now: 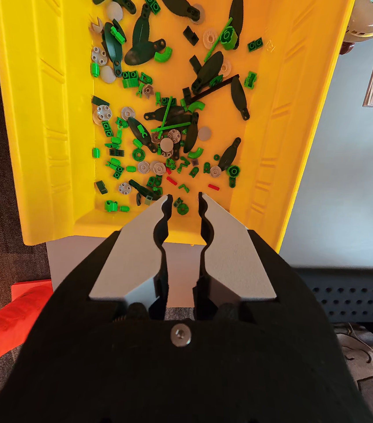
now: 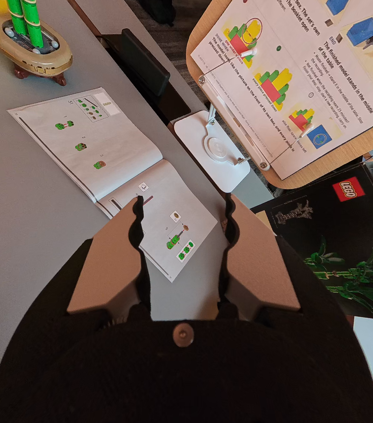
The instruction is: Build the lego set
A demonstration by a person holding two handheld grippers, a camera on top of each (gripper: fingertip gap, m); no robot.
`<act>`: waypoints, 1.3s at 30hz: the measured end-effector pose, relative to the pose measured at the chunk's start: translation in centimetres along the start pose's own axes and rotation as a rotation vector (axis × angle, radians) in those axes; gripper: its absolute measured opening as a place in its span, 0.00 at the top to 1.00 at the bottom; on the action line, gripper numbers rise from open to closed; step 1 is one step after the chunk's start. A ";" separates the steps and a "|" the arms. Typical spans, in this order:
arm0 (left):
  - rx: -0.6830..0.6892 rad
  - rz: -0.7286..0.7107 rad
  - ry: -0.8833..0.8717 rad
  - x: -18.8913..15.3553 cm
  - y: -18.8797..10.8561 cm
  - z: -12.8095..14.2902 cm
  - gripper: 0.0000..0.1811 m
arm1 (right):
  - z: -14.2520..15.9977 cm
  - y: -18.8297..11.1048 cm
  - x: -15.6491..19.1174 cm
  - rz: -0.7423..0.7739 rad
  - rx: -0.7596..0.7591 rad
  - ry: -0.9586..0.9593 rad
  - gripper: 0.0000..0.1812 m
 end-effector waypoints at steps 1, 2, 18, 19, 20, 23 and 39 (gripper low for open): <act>-0.001 0.000 -0.004 0.1 0.0 0.0 0.88 | 0.0 0.0 0.0 0.000 0.001 -0.001 0.60; -0.001 0.001 -0.007 0.1 0.0 0.0 0.88 | 0.1 0.0 0.0 0.001 0.002 -0.001 0.60; 0.026 0.025 -0.076 2.6 2.4 -0.6 0.88 | 0.4 0.3 0.6 -0.027 0.017 -0.020 0.60; 0.031 0.025 -0.098 3.1 2.7 -0.5 0.86 | 0.4 0.3 0.8 -0.039 0.017 -0.017 0.60; 0.028 0.025 -0.115 3.5 2.8 -0.4 0.84 | 0.3 0.4 1.0 -0.048 0.016 -0.015 0.60; -0.020 0.015 -0.136 4.7 3.1 -1.2 0.85 | 0.4 0.5 1.2 -0.053 0.019 -0.024 0.60; 0.073 -0.056 -0.220 7.3 5.4 -0.4 0.91 | 0.4 0.2 1.6 -0.066 0.021 -0.043 0.60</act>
Point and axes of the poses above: each gripper's, where its closed fingertips meet, y out along the fingers, z out of its underside, x = y × z across the jaws, the point moved 1 cm from there along -y, back along the fingers, and after that the axes turned 14 degrees about z, right-handed, at the moved point
